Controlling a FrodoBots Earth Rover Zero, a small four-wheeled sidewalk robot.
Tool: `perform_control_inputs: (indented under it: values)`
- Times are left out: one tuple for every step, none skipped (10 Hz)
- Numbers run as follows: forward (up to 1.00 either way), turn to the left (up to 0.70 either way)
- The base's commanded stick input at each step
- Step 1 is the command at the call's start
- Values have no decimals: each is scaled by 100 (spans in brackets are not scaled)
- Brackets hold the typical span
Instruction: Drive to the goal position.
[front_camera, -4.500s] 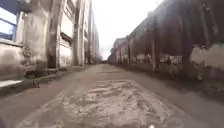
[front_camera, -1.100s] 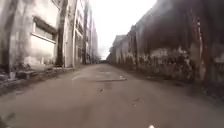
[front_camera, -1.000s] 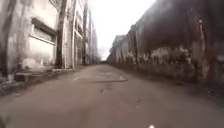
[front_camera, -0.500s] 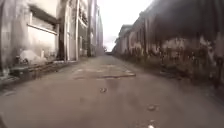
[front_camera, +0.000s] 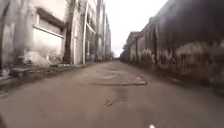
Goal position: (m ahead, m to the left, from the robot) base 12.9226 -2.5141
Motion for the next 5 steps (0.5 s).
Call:
perform_control_inputs:
  values:
    - [70,0]
    - [70,0]
    - [70,0]
    - [70,0]
    - [70,0]
